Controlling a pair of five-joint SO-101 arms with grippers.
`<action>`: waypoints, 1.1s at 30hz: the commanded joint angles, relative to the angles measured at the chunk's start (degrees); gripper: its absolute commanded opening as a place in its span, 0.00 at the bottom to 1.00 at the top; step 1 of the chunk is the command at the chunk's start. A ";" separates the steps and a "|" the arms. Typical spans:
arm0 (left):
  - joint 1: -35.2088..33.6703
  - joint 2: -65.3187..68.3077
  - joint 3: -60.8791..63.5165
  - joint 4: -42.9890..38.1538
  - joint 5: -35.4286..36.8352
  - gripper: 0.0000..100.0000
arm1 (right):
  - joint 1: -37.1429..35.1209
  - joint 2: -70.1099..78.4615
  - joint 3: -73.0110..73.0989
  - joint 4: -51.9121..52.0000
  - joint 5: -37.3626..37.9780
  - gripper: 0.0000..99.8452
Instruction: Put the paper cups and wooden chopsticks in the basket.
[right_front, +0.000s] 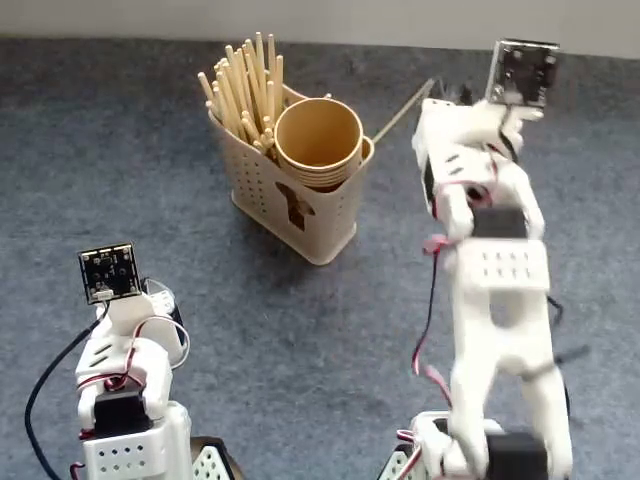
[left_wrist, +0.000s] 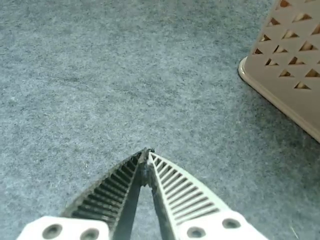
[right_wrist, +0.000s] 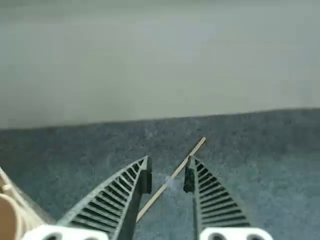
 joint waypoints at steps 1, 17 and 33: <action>1.10 -0.66 -0.31 -1.14 -0.44 0.01 | 0.66 14.02 -10.33 0.13 -6.33 0.12; 1.10 -0.66 -0.22 -1.14 -0.44 0.01 | -3.12 54.37 -40.40 0.31 -12.13 0.12; 1.10 -0.66 -0.22 -1.14 -0.44 0.01 | -4.88 75.82 -58.15 4.88 -11.78 0.12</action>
